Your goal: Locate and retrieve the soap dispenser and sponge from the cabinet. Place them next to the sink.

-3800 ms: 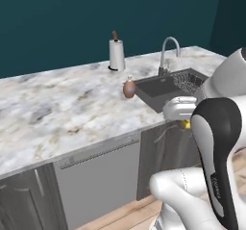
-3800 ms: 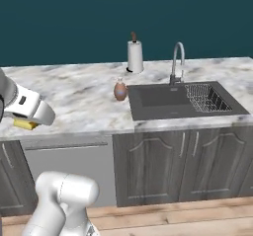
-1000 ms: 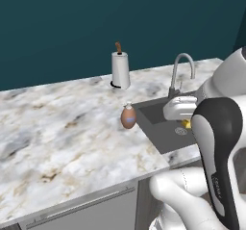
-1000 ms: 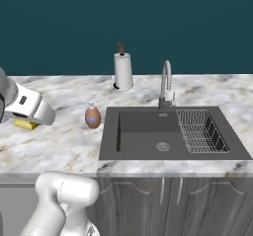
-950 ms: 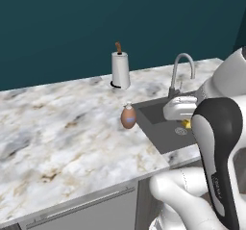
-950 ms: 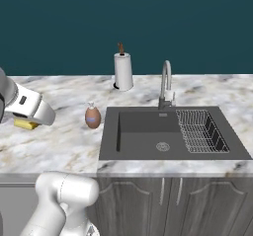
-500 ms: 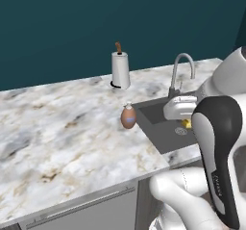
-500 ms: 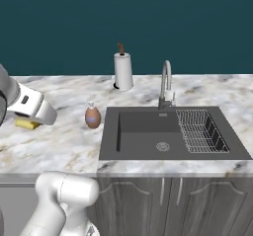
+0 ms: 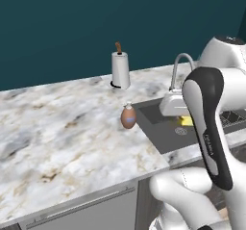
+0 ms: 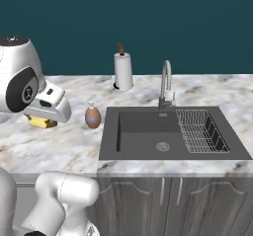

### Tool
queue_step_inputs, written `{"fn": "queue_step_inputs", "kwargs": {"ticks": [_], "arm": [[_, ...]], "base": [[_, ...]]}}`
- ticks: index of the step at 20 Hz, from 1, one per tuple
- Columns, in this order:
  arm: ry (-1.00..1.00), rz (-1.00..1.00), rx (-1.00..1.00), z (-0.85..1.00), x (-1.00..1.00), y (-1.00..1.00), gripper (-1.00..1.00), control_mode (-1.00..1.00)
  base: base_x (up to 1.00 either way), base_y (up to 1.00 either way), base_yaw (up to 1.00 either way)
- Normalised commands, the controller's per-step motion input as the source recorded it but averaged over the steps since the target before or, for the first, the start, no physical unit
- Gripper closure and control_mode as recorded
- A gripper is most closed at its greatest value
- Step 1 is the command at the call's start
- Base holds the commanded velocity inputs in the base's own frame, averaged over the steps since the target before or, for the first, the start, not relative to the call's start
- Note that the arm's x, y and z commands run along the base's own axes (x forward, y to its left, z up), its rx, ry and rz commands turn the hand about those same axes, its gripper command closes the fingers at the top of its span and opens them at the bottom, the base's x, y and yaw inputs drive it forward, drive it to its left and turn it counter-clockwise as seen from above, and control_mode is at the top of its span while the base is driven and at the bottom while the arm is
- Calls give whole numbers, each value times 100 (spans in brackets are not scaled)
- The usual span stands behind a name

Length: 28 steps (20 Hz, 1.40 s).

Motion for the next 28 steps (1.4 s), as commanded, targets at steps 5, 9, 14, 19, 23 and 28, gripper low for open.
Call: {"fn": "queue_step_inputs", "kwargs": {"ticks": [5,9,14,19,23,28], "arm": [[-9,4,0,-68,9,0,100,-100],[-17,1,-5,-70,0,0,100,-100],[-15,0,-10,-49,1,0,100,-100],[4,1,-3,-4,40,-5,100,-100],[9,4,1,-1,60,-1,100,-100],[-3,5,4,-30,31,0,100,-100]], "base": [[0,0,0],[0,0,0],[0,0,0],[0,0,0],[0,0,0],[0,0,0]]}}
